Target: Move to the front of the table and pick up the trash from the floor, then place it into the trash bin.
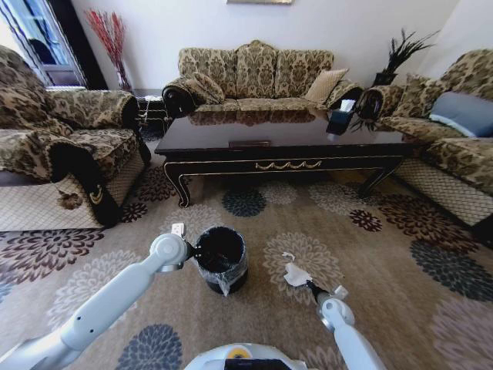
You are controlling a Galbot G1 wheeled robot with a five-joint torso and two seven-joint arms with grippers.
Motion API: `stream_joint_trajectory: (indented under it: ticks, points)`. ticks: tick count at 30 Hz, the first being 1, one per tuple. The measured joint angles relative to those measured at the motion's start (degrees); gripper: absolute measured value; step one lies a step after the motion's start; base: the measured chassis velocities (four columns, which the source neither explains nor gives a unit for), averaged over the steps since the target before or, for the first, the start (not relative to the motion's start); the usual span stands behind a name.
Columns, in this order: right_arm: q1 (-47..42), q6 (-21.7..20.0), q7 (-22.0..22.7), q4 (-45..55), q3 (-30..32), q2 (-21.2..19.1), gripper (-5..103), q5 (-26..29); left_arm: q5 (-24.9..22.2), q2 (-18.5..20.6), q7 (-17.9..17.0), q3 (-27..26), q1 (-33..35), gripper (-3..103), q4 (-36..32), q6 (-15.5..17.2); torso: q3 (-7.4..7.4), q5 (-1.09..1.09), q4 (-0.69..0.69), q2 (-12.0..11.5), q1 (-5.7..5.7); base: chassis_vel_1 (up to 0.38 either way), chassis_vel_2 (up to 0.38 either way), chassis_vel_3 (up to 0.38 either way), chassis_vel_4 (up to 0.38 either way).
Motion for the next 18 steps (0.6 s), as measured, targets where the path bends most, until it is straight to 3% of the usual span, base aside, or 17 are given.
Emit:
stream_joint_trajectory:
  ticks: [9, 18]
  points:
    - [-1.83, 0.27, 0.09, 4.32, 0.17, -1.42, 0, -0.45, 0.52, 0.39, 0.00, -0.34, 1.12, 0, -0.96, 0.00, 0.00, 0.00, 0.00, 0.00, 0.00, 0.000, 0.000, 0.000, 0.000]
    - [-6.10, 0.24, 0.73, 15.28, 1.31, -4.17, 0, -1.86, 1.18, -0.35, 0.00, -0.02, 1.40, 0, -1.10, 0.00, 0.00, 0.01, 0.00, 0.00, 0.00, 0.000, 0.000, 0.000, 0.000]
